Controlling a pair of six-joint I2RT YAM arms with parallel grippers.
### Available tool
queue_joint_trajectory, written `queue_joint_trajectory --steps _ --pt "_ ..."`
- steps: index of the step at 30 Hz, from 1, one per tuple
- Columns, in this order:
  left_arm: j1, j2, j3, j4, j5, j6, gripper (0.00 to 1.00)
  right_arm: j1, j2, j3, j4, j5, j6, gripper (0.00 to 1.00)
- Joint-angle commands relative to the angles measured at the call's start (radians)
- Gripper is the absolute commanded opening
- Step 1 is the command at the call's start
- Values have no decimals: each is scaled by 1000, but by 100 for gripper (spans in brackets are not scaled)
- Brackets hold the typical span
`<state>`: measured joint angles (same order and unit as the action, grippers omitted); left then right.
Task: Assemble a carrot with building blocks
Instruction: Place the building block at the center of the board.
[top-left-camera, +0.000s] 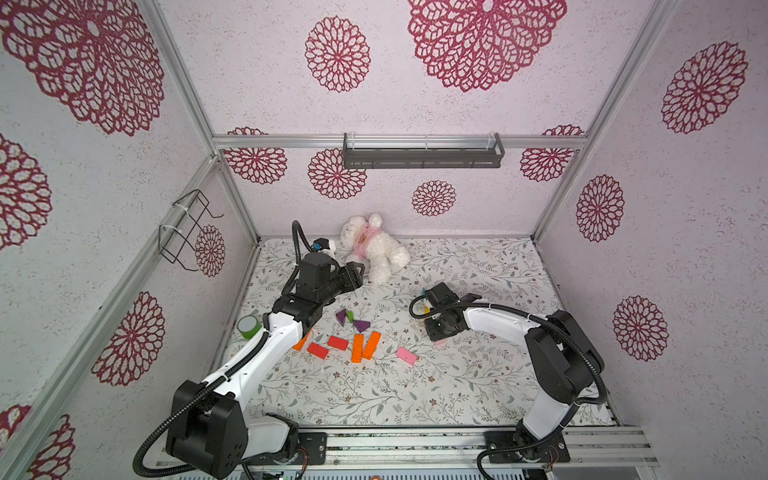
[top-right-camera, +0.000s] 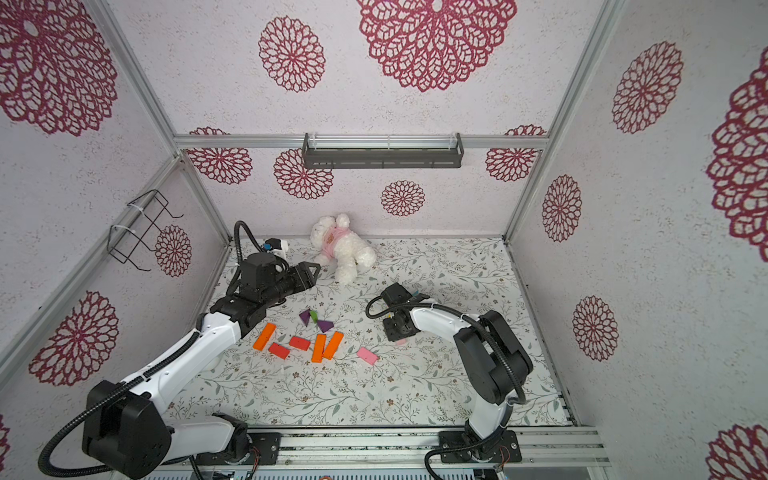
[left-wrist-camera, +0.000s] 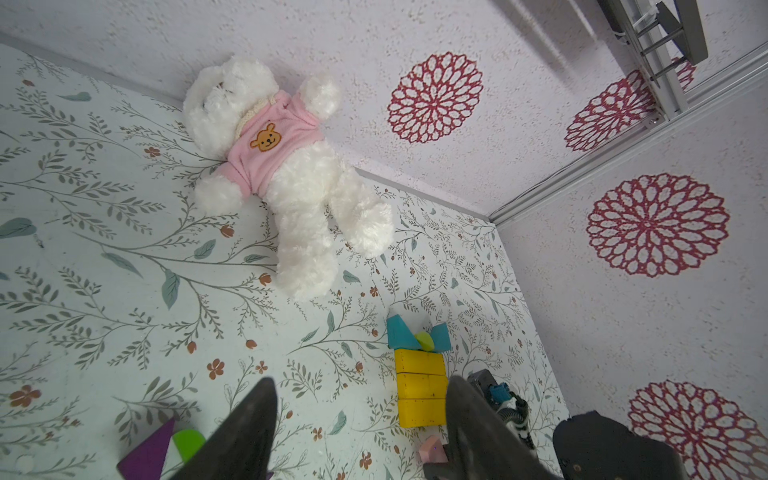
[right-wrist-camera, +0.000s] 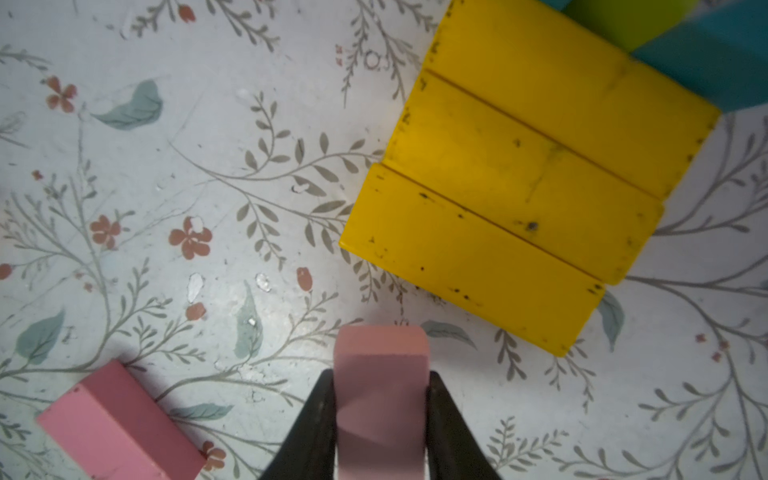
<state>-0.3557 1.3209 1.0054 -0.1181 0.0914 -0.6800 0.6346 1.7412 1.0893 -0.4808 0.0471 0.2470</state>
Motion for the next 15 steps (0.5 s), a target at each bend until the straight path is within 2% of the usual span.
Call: queue_joint_trajectory --steps 1,5,15 --pt "-4 -2 25 1 -7 7 66 8 2 28 -24 -12 -26 37" --pt "-4 -2 25 0 -9 9 67 10 -11 10 -16 -6 -4 49" --pt "-4 4 27 3 8 -4 66 37 -118 -109 -37 44 95 57"
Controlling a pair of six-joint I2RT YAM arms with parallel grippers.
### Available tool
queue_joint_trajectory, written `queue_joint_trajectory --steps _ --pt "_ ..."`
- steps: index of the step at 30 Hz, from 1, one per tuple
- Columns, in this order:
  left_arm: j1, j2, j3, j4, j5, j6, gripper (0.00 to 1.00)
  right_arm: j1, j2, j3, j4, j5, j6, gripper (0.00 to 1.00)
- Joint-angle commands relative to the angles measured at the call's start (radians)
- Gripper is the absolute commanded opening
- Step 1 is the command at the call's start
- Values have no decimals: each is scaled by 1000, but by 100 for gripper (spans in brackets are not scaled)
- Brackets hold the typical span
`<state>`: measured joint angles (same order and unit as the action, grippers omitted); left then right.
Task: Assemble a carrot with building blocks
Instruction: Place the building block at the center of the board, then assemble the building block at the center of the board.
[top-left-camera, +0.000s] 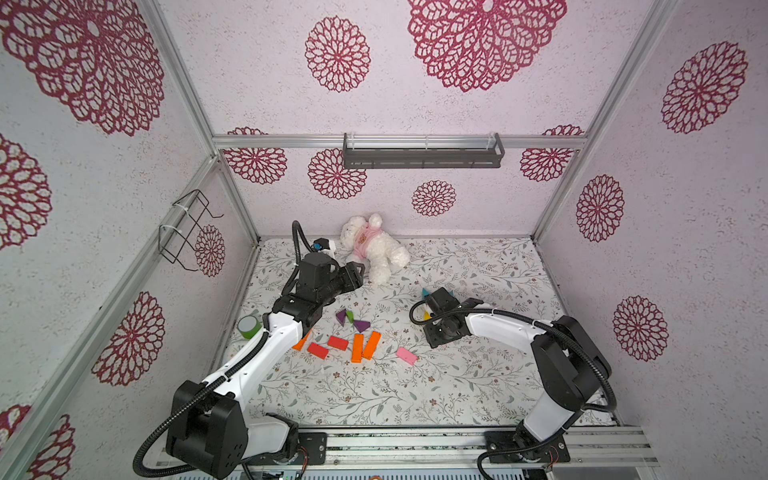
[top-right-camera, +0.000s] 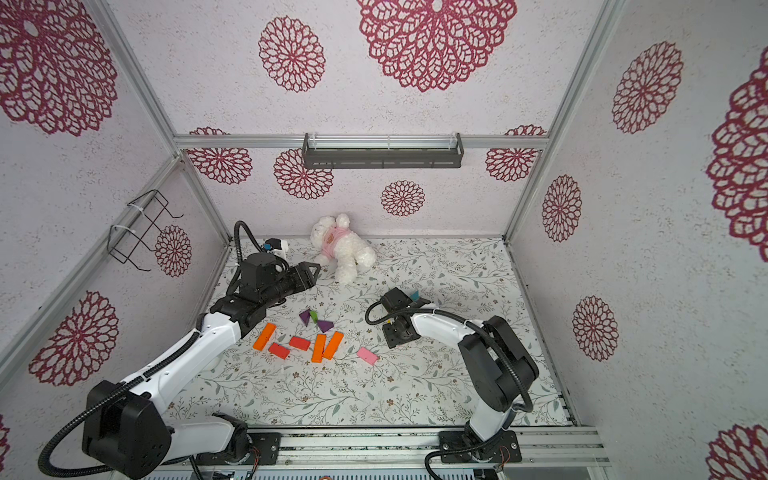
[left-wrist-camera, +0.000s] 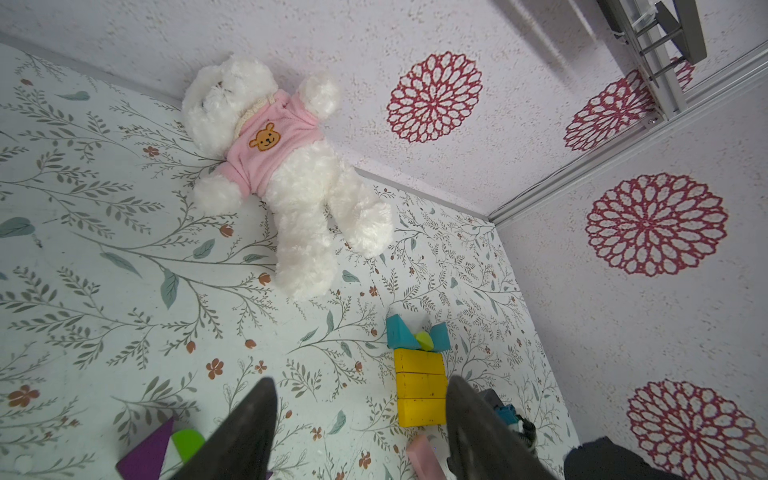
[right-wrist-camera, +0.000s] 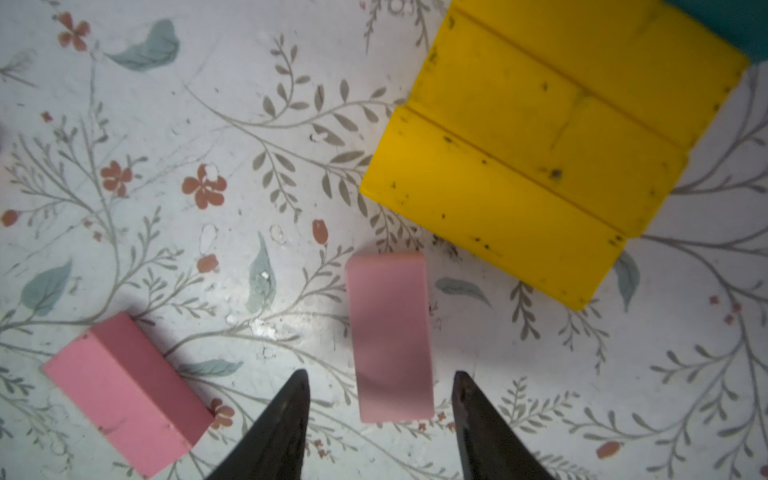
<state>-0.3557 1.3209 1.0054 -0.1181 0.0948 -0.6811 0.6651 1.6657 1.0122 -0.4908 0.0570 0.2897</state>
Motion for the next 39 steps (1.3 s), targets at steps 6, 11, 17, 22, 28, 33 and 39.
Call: queue_joint_trajectory --steps 6,11,17,22,28,33,39 --pt "-4 8 27 3 5 -5 66 -7 -28 -58 -32 84 77 57" --pt "-4 8 27 3 4 -4 66 -41 -18 -42 -27 99 82 57" --pt "-4 6 27 2 3 -3 67 -58 12 1 -32 116 79 59" --pt "-5 4 26 3 3 0 66 -61 22 17 -35 127 78 60" --pt "-4 6 27 3 2 0 66 -57 25 35 -35 118 82 65" --pt "-5 8 25 3 2 -1 66 -61 45 34 -39 136 76 65" --pt "-4 7 25 3 3 -1 66 -67 47 32 -25 138 81 65"
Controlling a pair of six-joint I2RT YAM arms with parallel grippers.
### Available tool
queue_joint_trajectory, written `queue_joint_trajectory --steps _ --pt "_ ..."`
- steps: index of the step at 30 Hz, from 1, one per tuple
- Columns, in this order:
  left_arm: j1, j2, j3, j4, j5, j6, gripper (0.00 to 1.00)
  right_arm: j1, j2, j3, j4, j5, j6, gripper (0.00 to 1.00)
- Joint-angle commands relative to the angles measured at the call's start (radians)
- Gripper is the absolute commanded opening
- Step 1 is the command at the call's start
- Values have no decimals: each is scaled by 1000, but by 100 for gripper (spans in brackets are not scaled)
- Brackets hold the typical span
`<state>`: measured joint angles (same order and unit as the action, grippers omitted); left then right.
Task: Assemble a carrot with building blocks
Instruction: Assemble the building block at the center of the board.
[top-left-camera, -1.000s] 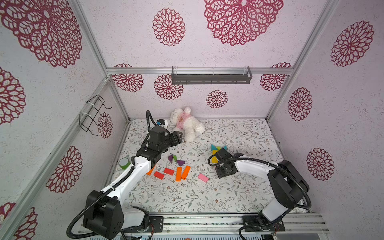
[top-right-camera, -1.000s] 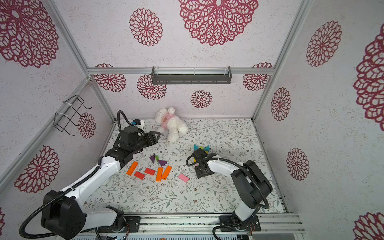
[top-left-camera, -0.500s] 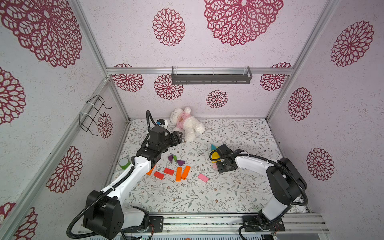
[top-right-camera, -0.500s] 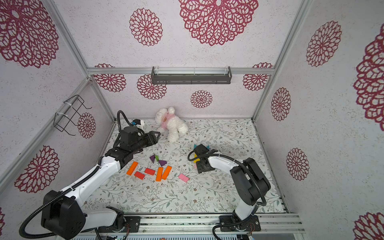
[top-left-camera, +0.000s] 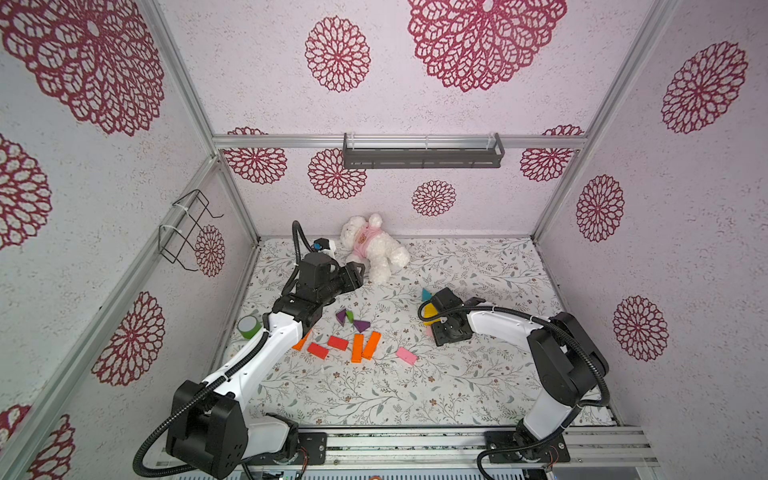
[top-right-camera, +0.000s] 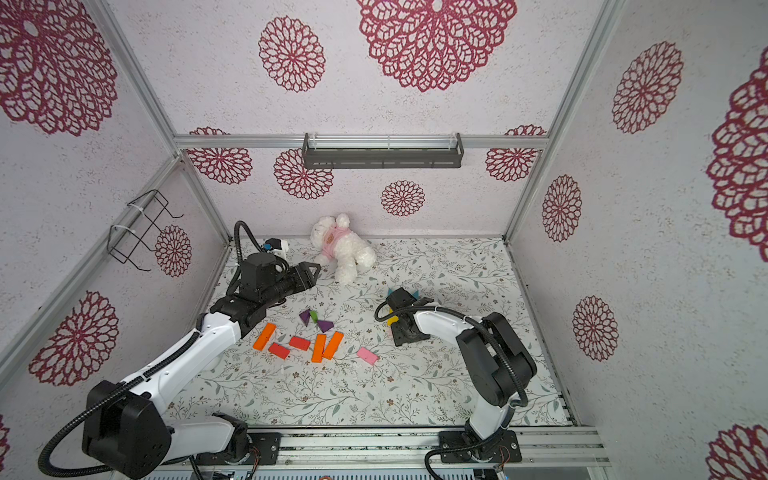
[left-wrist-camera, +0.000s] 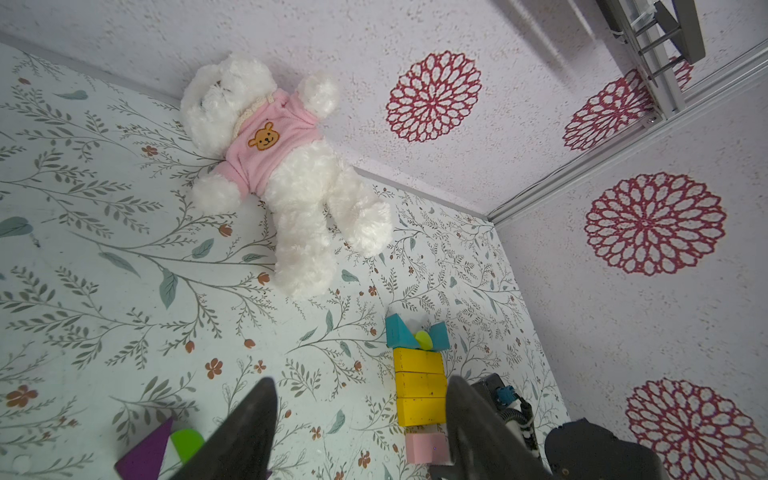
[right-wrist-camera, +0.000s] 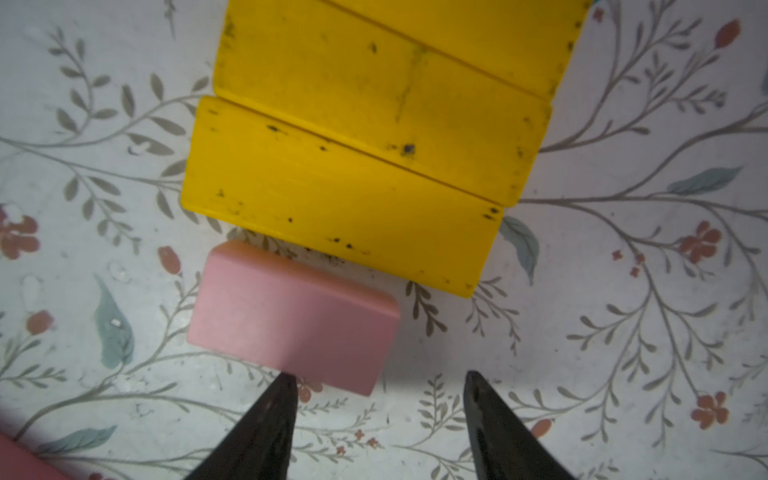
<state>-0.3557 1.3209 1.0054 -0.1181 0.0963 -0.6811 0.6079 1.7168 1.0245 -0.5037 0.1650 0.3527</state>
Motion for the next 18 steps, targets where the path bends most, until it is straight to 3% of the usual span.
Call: queue_joint_trajectory --steps 1,18 --pt "-4 6 25 3 2 0 66 -11 -3 22 -12 30 16 65" --pt "-4 1 25 1 -1 2 67 -13 -5 59 -23 25 14 67"
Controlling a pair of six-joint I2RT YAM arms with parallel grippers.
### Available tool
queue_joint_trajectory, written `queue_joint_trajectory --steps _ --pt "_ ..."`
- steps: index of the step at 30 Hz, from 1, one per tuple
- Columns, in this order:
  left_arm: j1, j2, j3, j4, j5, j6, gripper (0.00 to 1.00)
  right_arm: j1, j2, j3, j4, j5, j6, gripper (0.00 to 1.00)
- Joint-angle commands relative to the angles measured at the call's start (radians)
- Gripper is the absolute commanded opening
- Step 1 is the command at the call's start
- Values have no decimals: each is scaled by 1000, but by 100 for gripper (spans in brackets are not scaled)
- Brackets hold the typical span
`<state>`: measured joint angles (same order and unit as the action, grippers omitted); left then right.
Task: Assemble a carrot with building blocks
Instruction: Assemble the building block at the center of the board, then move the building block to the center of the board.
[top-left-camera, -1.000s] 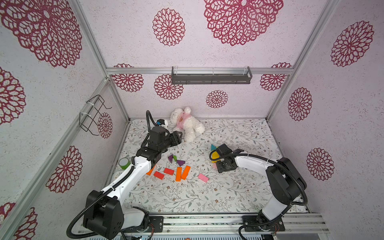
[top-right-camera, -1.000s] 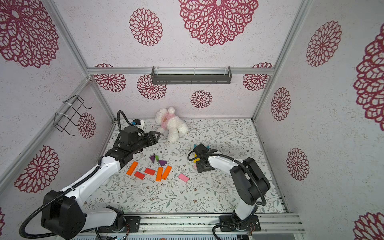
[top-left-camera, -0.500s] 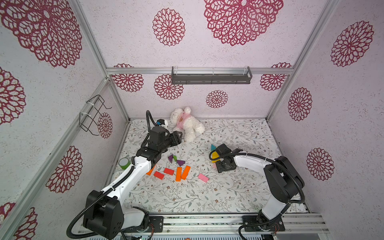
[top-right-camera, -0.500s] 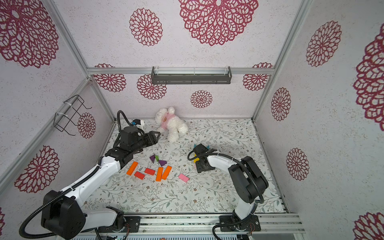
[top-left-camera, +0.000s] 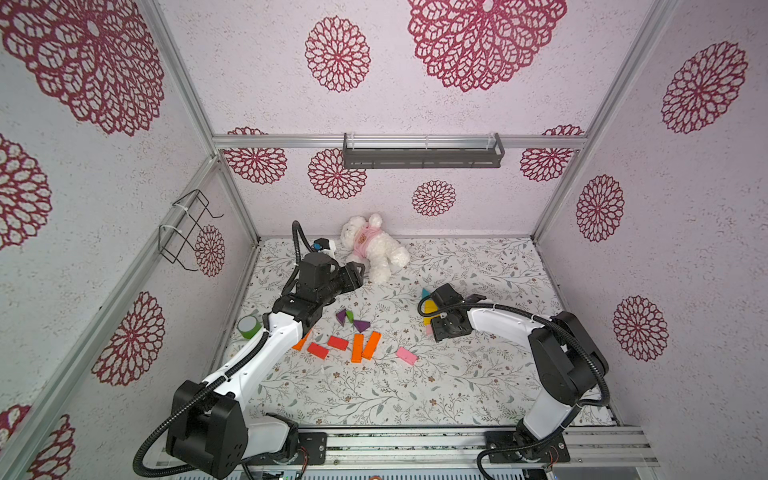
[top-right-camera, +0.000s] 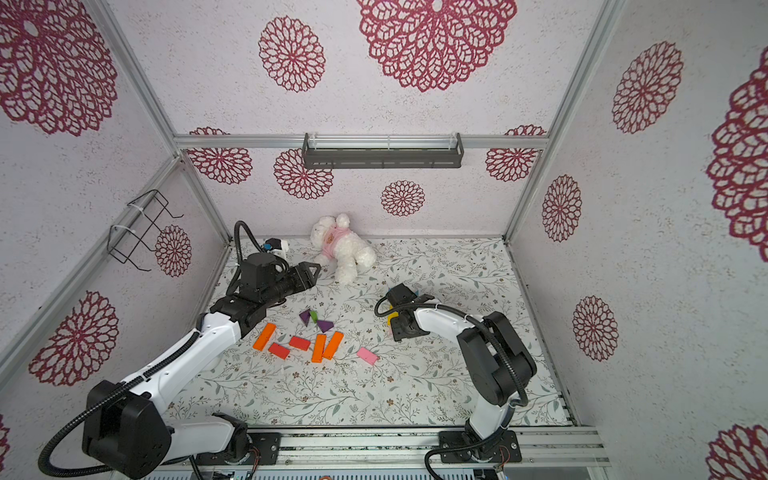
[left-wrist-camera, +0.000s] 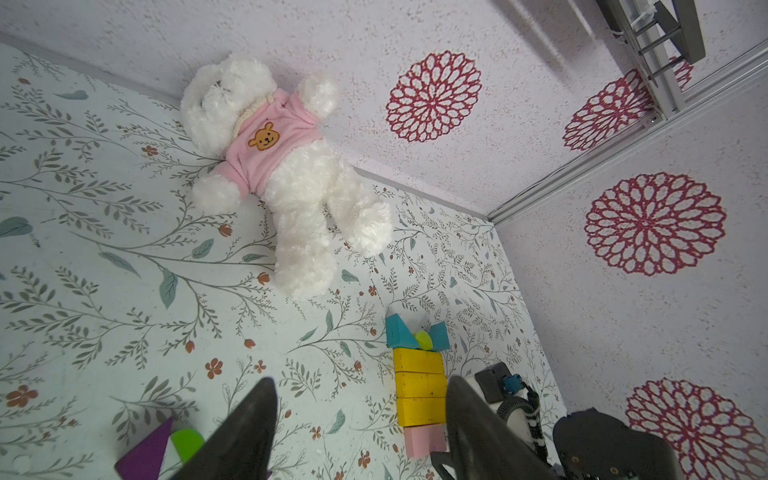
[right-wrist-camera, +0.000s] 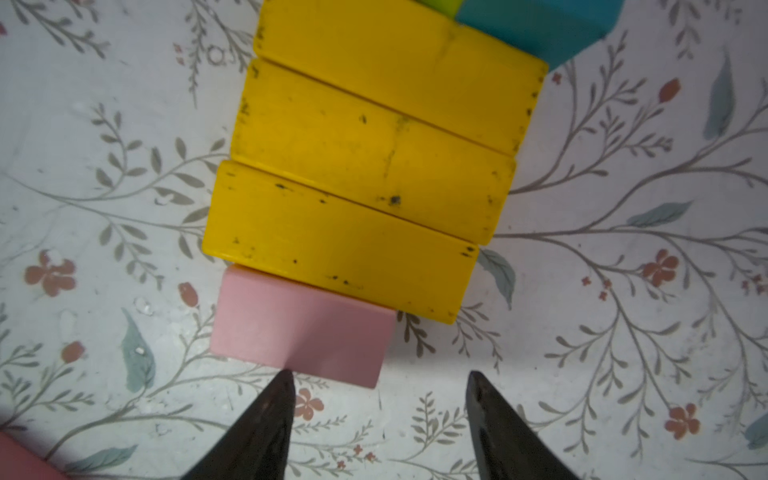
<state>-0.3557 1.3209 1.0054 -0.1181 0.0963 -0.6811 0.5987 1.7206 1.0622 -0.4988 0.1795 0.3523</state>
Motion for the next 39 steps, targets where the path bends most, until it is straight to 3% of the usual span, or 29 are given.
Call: queue_joint_trajectory --steps 1,8,11,12,13,19,23,33,39 --pt "-5 0 25 2 -2 2 67 -1 -21 20 -34 9 14 67" --pt "6 -20 27 -6 -42 21 67 120 -161 18 -68 3 -27 65" --pt "38 -53 26 -26 -121 22 73 181 -183 31 -76 13 -28 65" --pt "53 -70 21 -31 -162 16 77 198 -185 32 -69 17 -26 65" --pt "72 -88 12 -30 -201 5 99 211 -184 32 -60 17 -26 65" --pt "147 -166 -56 2 -374 -127 97 260 -144 60 -31 10 -49 66" --pt "167 -163 -80 36 -381 -148 97 265 -143 62 8 -51 -68 67" --pt "185 -59 -12 -32 -198 -126 98 346 -12 150 -68 -43 -158 69" --pt "185 -40 -2 -38 -158 -131 99 350 58 186 -66 -83 -198 69"
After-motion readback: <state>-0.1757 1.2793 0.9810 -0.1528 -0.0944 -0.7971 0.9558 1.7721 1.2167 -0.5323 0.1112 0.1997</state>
